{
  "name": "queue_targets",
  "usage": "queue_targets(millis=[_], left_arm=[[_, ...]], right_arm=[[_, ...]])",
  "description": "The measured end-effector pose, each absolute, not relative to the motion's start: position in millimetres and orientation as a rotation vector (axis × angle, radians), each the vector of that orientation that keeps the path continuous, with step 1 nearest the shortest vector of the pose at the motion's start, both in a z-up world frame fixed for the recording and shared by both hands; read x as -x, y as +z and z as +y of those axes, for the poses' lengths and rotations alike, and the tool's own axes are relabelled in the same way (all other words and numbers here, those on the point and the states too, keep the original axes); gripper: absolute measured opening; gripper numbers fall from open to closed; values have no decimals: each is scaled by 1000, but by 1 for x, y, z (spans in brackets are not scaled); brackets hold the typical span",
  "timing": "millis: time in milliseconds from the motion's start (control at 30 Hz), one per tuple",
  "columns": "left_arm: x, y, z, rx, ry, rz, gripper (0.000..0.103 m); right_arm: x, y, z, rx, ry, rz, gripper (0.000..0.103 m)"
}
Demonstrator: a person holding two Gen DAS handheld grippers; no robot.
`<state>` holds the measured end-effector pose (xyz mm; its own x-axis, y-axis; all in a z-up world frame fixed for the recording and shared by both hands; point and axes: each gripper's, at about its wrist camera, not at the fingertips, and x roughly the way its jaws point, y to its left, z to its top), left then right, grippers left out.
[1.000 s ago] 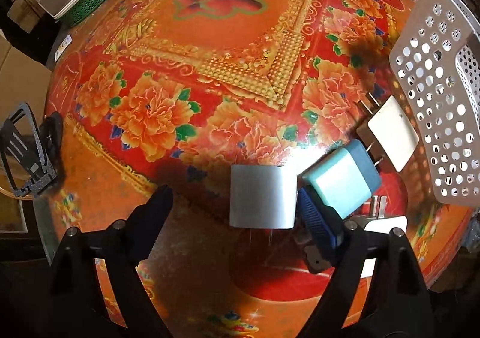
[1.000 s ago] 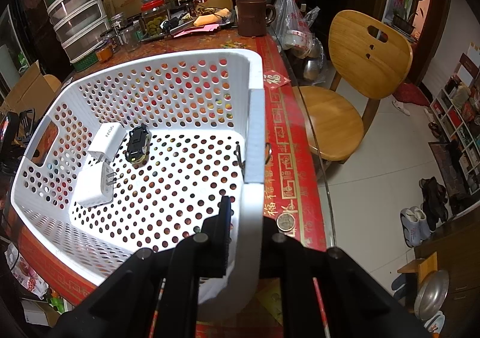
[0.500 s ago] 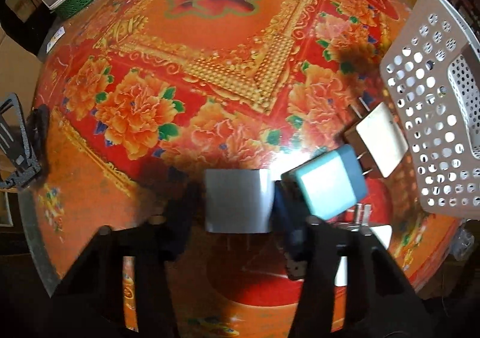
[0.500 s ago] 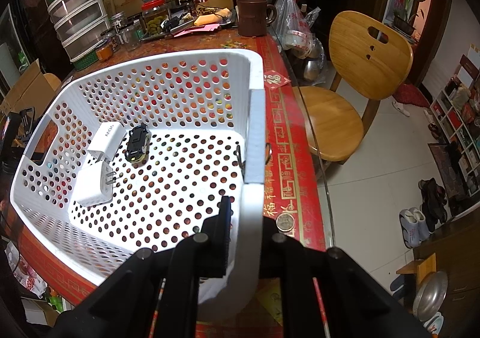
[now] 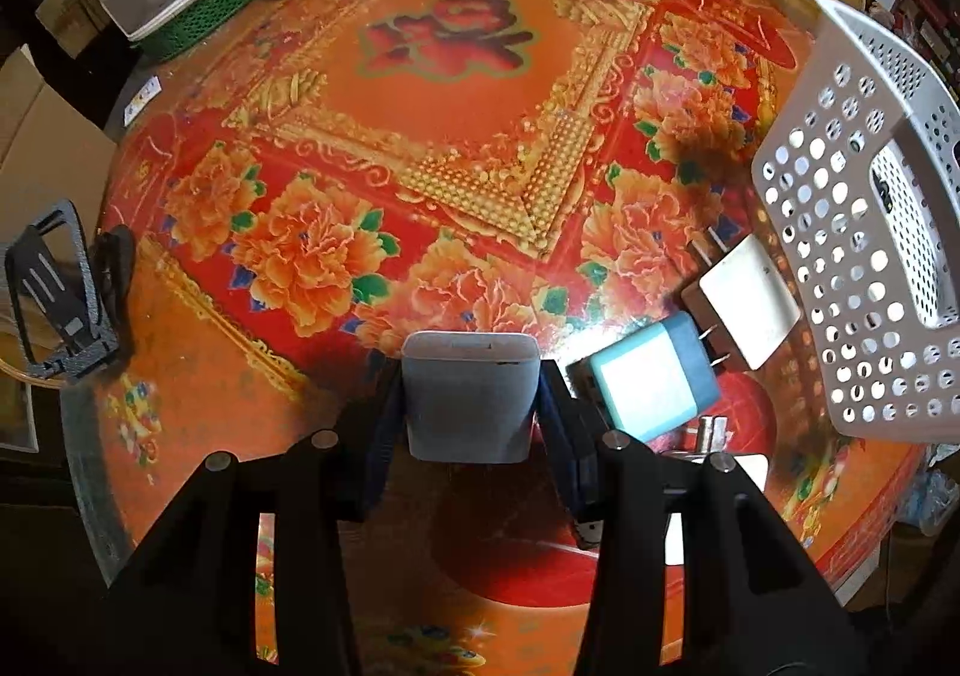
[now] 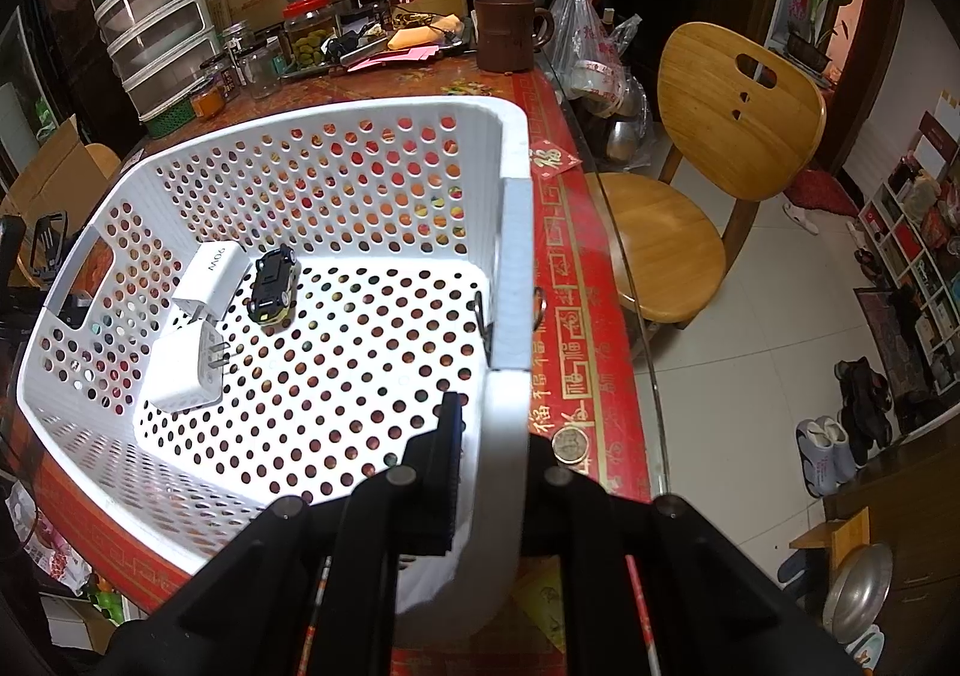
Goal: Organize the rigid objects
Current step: 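Return the left tool and grasp another white charger, then carry the white charger over the basket with the left tool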
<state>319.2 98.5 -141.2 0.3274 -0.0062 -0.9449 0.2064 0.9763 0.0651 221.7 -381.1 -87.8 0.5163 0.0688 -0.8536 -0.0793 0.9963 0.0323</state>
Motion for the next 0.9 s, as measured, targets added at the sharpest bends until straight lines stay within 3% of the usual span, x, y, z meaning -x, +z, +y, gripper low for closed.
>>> queue_targets(millis=[267,500,733,900], left_arm=[[-319,-122,102,-162,-137,1194,41],[-312,-70,83,-179,-169,1107,41],[-294,11,20,-252,-277,971,41],[-289,36,-41,-302,-373,943,41]], right_arm=[[-222,-90,-381,15,87,1026,9],[-222,-90,-381,16,87,1027,9],[-223,-90,-380,15,87,1027,9],[-223,-90,-380,12,88,1027,9]])
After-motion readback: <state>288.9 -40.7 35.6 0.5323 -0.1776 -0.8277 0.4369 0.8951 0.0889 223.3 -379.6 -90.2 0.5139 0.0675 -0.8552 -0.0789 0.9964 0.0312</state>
